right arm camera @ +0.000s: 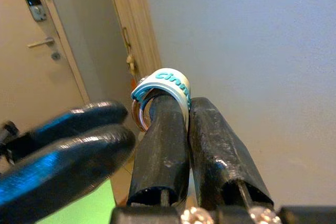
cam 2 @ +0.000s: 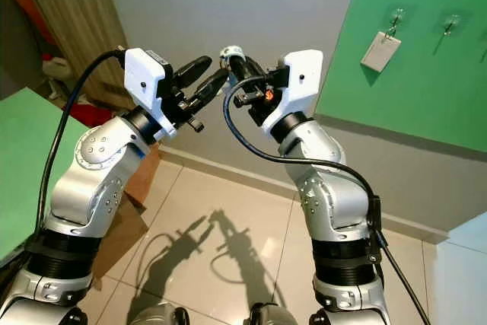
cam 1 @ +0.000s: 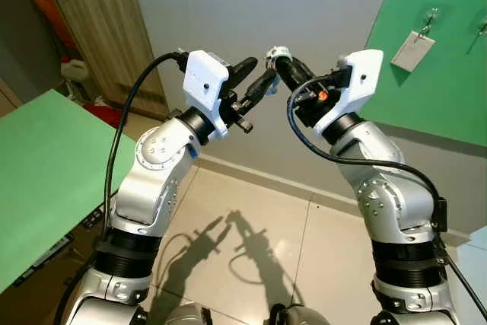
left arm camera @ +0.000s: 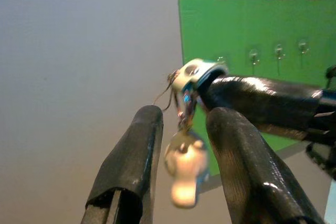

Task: Hang keys on a hook

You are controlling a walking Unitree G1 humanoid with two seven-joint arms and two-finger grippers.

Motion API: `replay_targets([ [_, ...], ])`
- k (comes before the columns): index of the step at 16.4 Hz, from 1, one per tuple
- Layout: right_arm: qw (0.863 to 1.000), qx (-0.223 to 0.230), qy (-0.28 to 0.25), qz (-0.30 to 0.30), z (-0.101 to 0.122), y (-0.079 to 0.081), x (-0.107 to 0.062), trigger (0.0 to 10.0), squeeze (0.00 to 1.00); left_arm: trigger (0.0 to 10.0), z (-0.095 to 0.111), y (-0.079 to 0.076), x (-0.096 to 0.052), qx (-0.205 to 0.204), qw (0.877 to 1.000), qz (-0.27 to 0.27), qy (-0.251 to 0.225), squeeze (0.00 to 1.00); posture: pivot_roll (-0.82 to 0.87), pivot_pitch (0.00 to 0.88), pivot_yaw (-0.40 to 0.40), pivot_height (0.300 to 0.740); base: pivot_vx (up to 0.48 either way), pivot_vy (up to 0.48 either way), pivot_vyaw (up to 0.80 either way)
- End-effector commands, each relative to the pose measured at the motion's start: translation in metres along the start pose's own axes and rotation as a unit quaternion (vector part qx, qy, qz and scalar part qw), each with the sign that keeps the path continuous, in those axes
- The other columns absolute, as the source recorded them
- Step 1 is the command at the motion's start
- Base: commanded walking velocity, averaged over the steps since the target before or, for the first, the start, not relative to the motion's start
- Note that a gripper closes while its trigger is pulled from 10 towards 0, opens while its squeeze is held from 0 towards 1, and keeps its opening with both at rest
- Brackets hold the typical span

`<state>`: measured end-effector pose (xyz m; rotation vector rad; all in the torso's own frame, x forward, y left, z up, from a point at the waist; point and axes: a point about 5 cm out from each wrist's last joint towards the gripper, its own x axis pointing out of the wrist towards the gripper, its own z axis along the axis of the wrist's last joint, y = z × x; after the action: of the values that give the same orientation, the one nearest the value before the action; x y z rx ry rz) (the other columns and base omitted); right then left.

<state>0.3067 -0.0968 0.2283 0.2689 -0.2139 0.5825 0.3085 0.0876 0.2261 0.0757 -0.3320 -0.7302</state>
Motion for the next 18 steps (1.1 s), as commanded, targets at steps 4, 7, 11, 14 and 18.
replay_targets([
  [4,1.0,-0.004,-0.015,0.016,0.011,0.004,0.0,10.0,0.0,10.0,0.002,0.001,0.002,0.006,1.0,0.007,0.0,0.0,0.02,0.112,0.005,0.74,0.0,0.0,0.0],
  [7,1.0,-0.002,-0.014,0.022,0.012,0.006,-0.001,10.0,0.0,8.1,0.002,0.001,0.003,0.004,1.0,0.011,-0.001,0.0,0.01,0.115,0.005,0.74,0.0,0.0,0.0],
  [11,0.999,0.006,-0.014,0.037,0.011,0.014,0.0,10.0,0.0,0.0,0.003,0.005,0.003,0.005,1.0,0.024,-0.001,0.0,0.02,0.118,0.009,0.74,0.0,0.0,0.0],
  [14,0.998,0.012,-0.015,0.057,0.01,0.024,0.002,10.0,0.0,10.0,0.003,0.004,0.004,0.0,1.0,0.011,0.002,0.0,0.02,0.118,0.008,0.74,0.0,0.0,0.0],
  [18,0.998,0.013,-0.012,0.056,0.009,0.025,0.003,10.0,0.0,10.0,0.005,0.001,0.006,-0.002,1.0,0.007,-0.002,0.0,0.02,0.12,0.01,0.74,0.0,0.0,0.0],
])
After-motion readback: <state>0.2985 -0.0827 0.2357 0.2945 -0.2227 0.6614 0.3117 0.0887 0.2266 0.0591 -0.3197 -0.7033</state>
